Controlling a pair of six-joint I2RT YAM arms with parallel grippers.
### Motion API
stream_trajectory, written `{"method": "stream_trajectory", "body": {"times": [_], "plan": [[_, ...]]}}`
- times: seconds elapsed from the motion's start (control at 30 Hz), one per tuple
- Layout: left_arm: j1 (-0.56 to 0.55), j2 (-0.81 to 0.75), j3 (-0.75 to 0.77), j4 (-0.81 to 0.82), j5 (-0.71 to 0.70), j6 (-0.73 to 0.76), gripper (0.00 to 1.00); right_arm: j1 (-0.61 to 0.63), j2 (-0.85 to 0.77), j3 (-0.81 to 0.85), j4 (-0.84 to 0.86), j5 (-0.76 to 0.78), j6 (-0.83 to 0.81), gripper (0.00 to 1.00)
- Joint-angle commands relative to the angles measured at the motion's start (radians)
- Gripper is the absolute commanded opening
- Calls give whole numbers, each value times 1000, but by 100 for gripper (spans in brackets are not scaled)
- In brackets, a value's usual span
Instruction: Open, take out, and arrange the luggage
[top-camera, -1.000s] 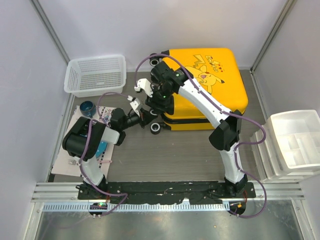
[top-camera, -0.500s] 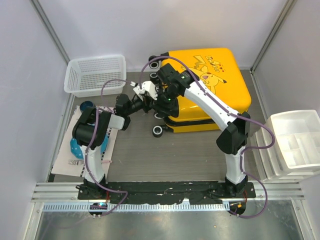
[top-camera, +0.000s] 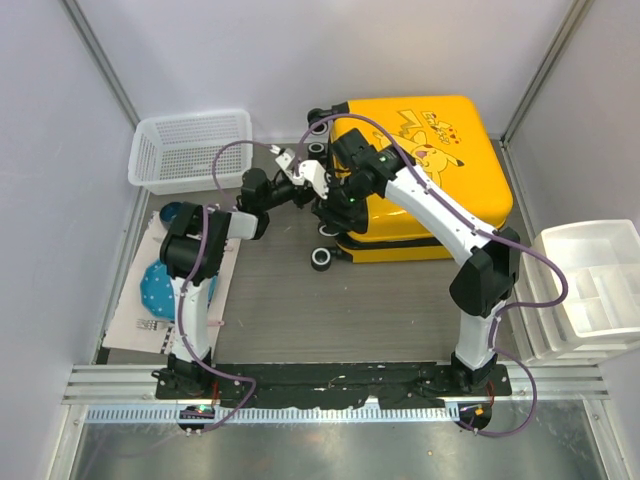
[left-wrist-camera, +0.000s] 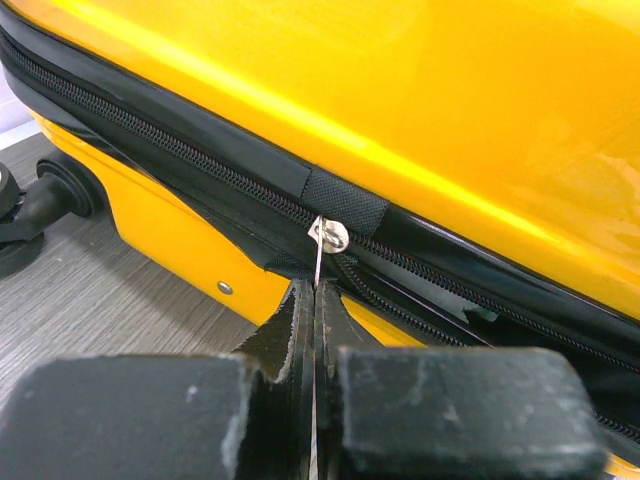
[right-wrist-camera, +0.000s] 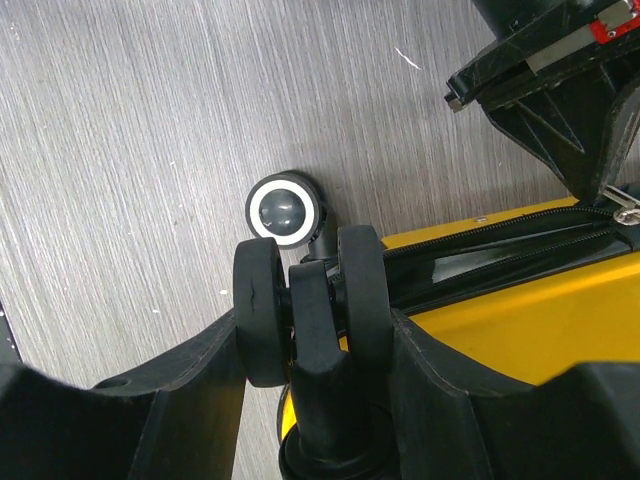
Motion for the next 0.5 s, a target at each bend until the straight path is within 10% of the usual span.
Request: {"method": "stream_trajectory", "body": {"times": [0.0,0.47], "plan": [[45,9,65,28,-184,42,0,6,-134,-35,-212,-107,204,0],[102,-163,-191,58,20,219,0,-33,-193,-78,-134,-124,205,1]]}}
